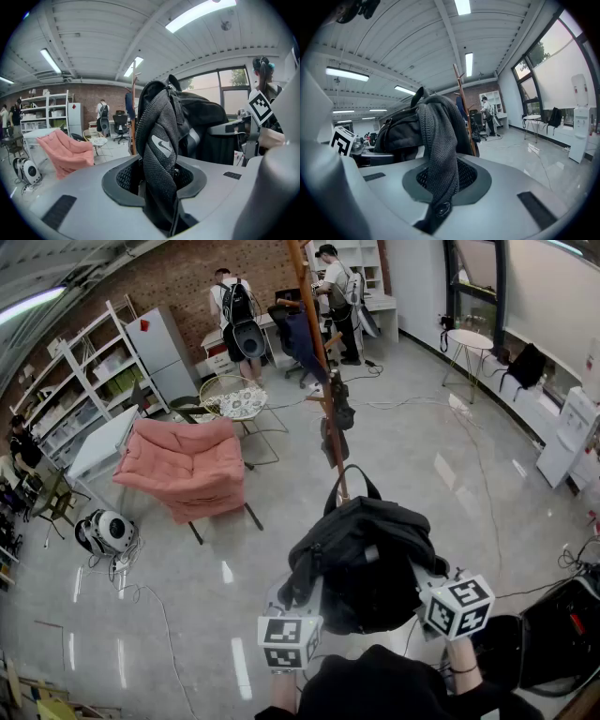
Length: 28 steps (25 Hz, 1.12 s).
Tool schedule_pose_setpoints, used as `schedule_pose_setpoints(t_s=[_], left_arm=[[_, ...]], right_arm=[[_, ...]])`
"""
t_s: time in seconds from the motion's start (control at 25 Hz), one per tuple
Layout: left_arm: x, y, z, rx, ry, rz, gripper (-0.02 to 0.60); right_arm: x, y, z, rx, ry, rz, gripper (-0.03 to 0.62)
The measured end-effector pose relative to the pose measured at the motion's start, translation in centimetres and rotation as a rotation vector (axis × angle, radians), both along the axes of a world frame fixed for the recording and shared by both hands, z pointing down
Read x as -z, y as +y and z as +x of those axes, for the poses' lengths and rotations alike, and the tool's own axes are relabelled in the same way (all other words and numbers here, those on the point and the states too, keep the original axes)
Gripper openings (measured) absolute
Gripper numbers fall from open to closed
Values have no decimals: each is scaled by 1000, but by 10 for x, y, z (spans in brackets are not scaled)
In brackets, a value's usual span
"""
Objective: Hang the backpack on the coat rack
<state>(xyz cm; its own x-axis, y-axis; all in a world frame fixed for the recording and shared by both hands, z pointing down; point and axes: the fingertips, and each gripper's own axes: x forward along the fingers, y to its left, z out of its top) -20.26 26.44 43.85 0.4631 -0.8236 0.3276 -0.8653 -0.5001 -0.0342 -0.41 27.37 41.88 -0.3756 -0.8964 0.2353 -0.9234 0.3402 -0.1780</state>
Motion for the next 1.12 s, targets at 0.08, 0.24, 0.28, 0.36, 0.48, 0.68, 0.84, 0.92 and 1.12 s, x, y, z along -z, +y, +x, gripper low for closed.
schedule_pose_setpoints(t_s=[0.08, 0.24, 0.28, 0.36, 0.48, 0.68, 0.84, 0.92, 1.12], left_arm=[[1, 1, 0, 2, -2, -3, 144], [-3, 1, 0, 1, -4, -8, 144], [-3, 1, 0, 0, -4, -8, 144], [-4, 0, 0, 3, -4, -8, 144], [-4, -1, 1, 11, 2, -6, 144], [-7, -5, 3, 32, -1, -5, 144], [-5, -12, 17, 47, -1, -4, 144], [-5, -15, 24, 56, -1, -6, 144], [-1, -23, 33, 70, -3, -15, 146]], right_arm=[[0, 0, 0, 0, 2, 2, 29], [-1, 0, 0, 1, 4, 3, 29], [-2, -1, 0, 2, 4, 4, 29], [-3, -2, 0, 5, 4, 4, 29], [-5, -4, 0, 10, 4, 2, 29], [-8, -10, 4, 30, 2, 0, 29], [-6, -21, 17, 48, 1, 1, 29], [-6, -26, 24, 56, -1, 2, 29], [0, -36, 33, 66, -9, 3, 29]])
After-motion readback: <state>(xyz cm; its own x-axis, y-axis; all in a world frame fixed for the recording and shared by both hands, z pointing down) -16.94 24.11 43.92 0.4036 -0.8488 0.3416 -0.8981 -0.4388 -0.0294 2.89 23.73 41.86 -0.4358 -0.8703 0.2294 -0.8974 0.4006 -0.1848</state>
